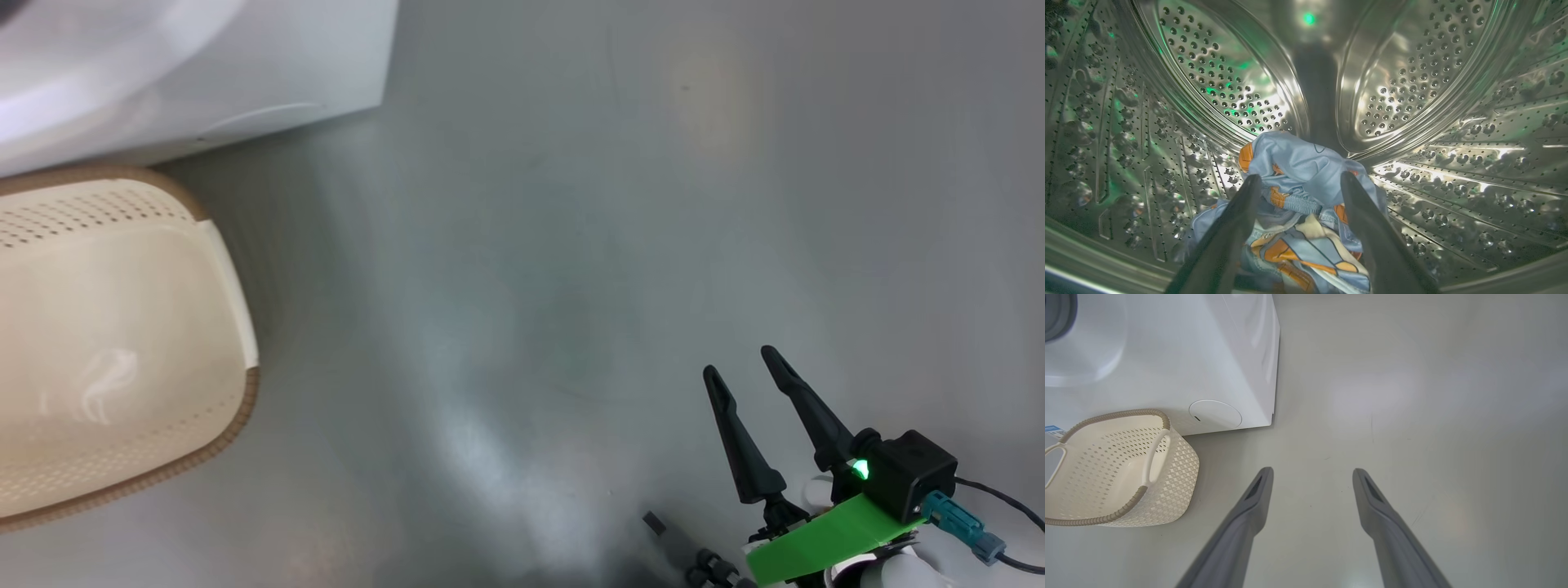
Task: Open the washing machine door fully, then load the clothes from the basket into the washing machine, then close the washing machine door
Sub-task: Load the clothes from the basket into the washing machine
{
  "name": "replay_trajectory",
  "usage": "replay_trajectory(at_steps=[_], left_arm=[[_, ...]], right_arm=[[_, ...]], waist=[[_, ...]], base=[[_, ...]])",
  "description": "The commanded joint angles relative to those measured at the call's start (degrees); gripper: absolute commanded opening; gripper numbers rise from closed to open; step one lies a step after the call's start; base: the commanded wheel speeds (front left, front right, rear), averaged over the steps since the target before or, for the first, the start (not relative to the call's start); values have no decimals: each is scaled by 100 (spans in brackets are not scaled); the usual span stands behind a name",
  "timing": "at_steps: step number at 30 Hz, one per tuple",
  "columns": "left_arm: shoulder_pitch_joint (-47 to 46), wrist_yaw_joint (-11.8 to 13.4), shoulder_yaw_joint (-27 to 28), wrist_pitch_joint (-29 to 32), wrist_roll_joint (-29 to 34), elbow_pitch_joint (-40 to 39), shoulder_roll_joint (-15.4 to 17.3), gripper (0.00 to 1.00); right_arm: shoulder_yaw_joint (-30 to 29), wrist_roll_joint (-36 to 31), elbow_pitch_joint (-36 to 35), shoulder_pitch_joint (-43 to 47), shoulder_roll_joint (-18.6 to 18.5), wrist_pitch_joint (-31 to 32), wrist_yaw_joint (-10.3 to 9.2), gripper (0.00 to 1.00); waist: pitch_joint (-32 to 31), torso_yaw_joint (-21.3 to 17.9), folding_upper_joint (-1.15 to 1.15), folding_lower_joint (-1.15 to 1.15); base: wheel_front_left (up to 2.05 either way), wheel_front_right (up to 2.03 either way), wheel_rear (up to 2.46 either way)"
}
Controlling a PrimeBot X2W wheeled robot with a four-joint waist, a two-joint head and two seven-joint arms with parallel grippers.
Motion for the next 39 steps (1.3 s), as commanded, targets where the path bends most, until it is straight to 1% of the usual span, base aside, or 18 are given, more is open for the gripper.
replay_trajectory(at_steps=[1,6,7,9,17,18,22,26,28,35,39], left_arm=[[31,67,35,-29,-18,-83,181,100],[295,234,148,-29,-144,-5,-39,100],[416,286,171,-29,-166,-32,-124,100],[542,319,223,-29,-224,-77,-232,100],[1204,256,285,-29,-325,-250,-674,100],[1204,256,285,-29,-325,-250,-674,100],[1626,192,294,-29,-343,-281,-877,100],[2092,209,403,-29,-399,-492,-1070,100],[2460,80,339,-29,-359,-623,-1224,100],[3389,-299,68,-29,-329,-973,-1473,100],[4014,-369,-5,-29,-567,-1393,-1529,100]], right_arm=[[99,27,-57,171,-62,-68,9,100],[51,25,43,140,-92,-68,9,100],[21,24,87,133,-104,-68,9,100],[24,21,131,139,-118,-68,9,100],[38,28,302,140,-152,-68,9,100],[38,28,302,140,-152,-68,9,100],[43,28,368,151,-152,-68,9,100],[74,12,449,163,-152,-68,9,100],[91,-15,498,175,-156,-68,9,100],[43,-87,491,175,-160,-68,9,100],[-16,-130,453,170,-174,-68,9,100]], waist=[[-170,160,0,0],[-467,354,0,0],[-588,438,0,0],[-704,529,0,0],[-1207,878,0,0],[-1207,878,0,0],[-1501,1033,0,0],[-1834,1184,0,0],[-2080,1313,0,0],[-2549,1548,0,0],[-2714,1673,0,0]], base=[[0,0,0],[0,0,0],[0,0,0],[0,0,0],[0,0,0],[0,0,0],[0,0,0],[0,0,0],[0,0,0],[0,0,0],[0,0,0]])
